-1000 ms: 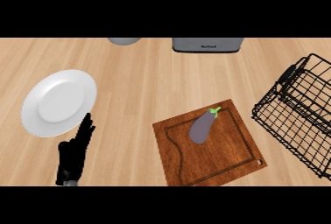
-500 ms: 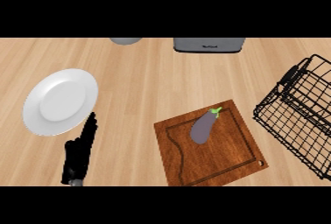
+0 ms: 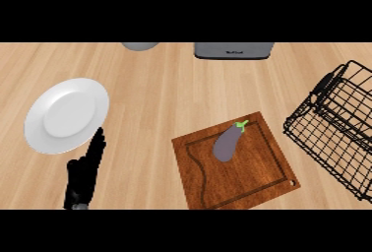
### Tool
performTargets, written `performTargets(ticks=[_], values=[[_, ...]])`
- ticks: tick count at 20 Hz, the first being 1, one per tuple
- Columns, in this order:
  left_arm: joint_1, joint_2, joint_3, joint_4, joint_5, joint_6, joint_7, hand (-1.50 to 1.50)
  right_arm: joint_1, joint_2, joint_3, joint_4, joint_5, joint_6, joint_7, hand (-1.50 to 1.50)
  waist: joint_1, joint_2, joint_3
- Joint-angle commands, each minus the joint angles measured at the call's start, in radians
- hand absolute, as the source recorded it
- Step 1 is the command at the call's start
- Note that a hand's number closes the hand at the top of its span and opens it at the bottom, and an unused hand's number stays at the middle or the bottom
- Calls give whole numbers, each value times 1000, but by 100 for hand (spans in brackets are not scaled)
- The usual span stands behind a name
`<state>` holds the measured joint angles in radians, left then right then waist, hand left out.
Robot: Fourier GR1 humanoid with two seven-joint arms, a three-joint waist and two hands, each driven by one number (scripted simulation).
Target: Pick the tomato from the cutting board and place it in the tiered basket
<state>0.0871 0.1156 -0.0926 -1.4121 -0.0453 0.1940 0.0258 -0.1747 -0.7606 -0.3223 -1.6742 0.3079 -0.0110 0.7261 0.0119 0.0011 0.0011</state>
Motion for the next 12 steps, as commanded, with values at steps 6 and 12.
performTargets(ticks=[6, 12], values=[[15, -7, 7, 18, 3, -7, -1, 0, -120, 135, -134, 184, -191, -69, -163, -150, -3, 0, 0], [5, -21, -20, -56, -34, 29, 75, 0, -131, 159, -234, 83, -228, -162, -189, -150, -13, -3, -1]])
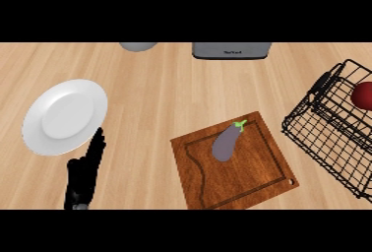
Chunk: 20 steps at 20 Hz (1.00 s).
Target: Pick the tomato from the cutting board and place it in the tiered basket
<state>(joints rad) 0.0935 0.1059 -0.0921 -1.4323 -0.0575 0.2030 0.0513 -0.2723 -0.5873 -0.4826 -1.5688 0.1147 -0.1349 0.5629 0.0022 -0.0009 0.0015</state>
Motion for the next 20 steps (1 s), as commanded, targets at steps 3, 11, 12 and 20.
performTargets(ticks=[3, 11, 12, 20], values=[[0, -17, 7, 35, -2, 10, -24, 0, 13, -19, -162, -76, 7, -138, -12, -150, -16, -2, -2], [66, 21, 28, -48, 21, -16, 1, 0, 222, -163, -525, -130, -128, -39, 111, -150, -40, -10, -2], [24, 20, 54, 37, 14, -3, -48, 0, 282, -97, -574, -120, -165, -23, 27, -150, -48, -7, -1], [16, 20, 69, 25, 25, -3, -26, 0, 554, -155, -993, 34, -462, 341, -68, -150, -58, -8, -1]])
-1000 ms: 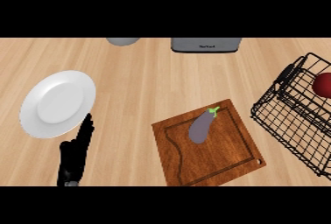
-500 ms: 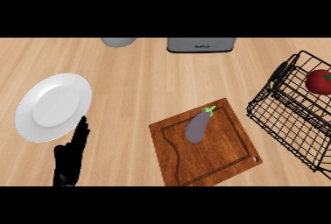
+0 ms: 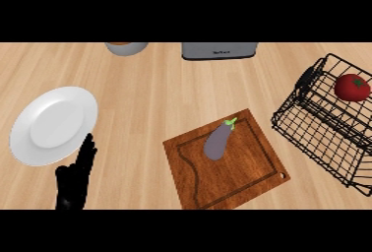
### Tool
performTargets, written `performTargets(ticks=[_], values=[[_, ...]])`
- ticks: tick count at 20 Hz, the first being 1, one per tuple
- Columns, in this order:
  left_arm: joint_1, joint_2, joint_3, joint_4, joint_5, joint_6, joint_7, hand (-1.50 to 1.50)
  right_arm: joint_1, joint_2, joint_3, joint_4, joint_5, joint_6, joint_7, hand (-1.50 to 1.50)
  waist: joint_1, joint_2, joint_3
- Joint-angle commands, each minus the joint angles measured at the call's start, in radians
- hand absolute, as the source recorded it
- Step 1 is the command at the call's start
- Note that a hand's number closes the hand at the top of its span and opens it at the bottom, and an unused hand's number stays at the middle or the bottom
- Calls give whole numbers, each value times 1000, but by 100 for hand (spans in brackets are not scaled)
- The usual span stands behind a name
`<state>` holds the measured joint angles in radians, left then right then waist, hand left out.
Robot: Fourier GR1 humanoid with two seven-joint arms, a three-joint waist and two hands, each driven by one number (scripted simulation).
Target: Pick the tomato from the cutting board and place it in the tiered basket
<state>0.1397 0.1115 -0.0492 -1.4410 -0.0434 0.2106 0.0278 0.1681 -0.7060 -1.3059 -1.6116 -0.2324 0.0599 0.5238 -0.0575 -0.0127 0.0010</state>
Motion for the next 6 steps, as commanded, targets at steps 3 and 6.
performTargets(ticks=[3, 6], values=[[29, -13, -21, 6, -15, -1, -16, 0, 221, -34, -280, 212, -179, 302, -144, -150, 2, 2, 0], [12, 17, -13, -43, 1, -31, 36, 0, 284, -53, -357, 331, -253, 427, -193, -150, 23, 5, 0]])
